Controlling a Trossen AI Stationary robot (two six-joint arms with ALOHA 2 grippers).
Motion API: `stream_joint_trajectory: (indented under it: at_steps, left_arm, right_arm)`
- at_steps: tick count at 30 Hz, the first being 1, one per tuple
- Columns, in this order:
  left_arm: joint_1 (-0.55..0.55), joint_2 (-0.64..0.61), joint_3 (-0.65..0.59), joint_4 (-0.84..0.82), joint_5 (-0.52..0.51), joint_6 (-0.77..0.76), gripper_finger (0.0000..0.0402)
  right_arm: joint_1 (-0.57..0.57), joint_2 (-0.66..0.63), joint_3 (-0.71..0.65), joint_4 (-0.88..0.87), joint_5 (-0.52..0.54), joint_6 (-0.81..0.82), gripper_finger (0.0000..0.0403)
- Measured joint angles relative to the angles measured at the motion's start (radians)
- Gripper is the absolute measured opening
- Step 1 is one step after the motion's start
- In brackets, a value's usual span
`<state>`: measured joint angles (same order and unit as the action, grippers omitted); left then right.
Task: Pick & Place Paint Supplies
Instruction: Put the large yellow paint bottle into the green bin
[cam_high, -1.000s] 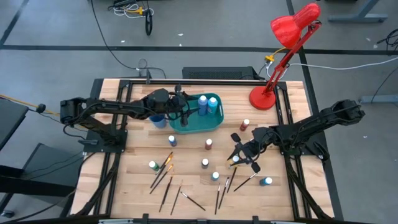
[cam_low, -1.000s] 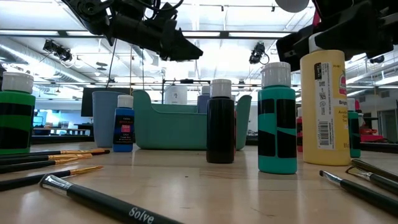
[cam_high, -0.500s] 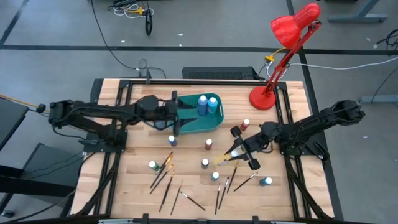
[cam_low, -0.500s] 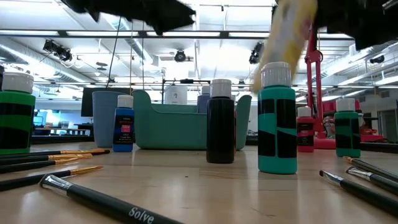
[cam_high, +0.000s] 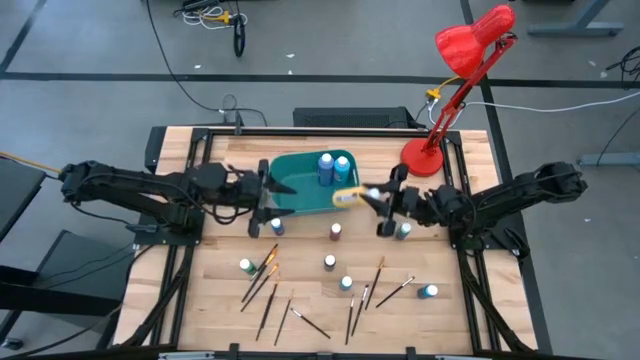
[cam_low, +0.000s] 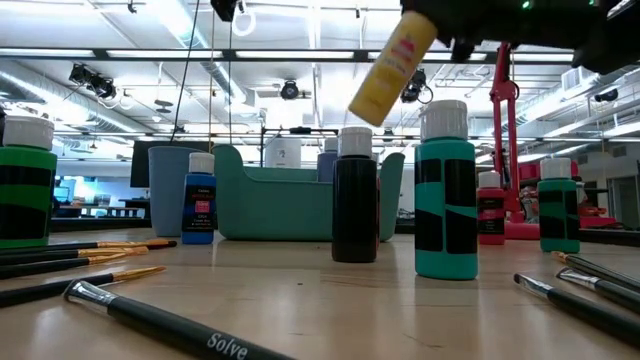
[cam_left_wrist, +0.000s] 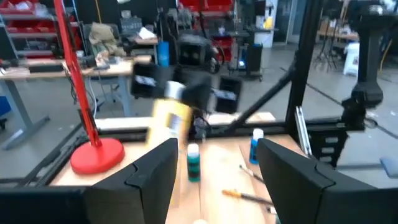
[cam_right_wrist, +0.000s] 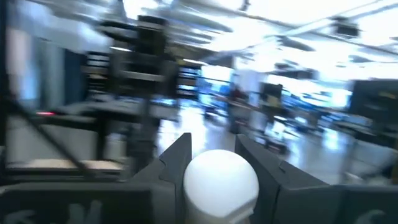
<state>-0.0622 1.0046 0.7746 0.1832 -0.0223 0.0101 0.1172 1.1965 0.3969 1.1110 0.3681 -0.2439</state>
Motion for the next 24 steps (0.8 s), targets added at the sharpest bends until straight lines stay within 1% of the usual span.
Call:
stream_joint_trajectory:
  at_steps: [2,7,11,15,17,19,22,24]
  left_arm:
    - [-0.003,0.002,0.000,-0.004,0.000,-0.008,0.0231]
    - [-0.003,0.017,0.000,-0.016,-0.009,-0.014,0.0231]
    - [-0.003,0.016,0.000,-0.012,-0.029,-0.030,0.0231]
    - [-0.003,0.016,0.000,-0.014,-0.037,-0.058,0.0231]
    - [-0.003,0.016,0.000,-0.019,-0.037,-0.059,0.0231]
    - [-0.003,0.016,0.000,-0.020,-0.037,-0.059,0.0231]
    - [-0.003,0.016,0.000,-0.036,-0.037,-0.060,0.0231]
    - [-0.003,0.016,0.000,-0.046,-0.037,-0.063,0.0231]
  right_arm:
    - [-0.022,0.010,0.000,0.003,0.050,0.015,0.0101]
    - [-0.077,0.063,0.030,-0.071,0.061,0.026,0.0101]
    - [-0.114,0.124,0.118,-0.236,0.071,0.028,0.0101]
    - [-0.144,0.177,0.214,-0.442,0.168,0.067,0.0101]
    - [-0.164,0.199,0.247,-0.504,0.190,0.120,0.0101]
    - [-0.190,0.218,0.268,-0.521,0.178,0.178,0.0101]
    - [-0.230,0.251,0.286,-0.520,0.102,0.262,0.0105]
    - [-0.252,0.277,0.291,-0.520,0.072,0.287,0.0108]
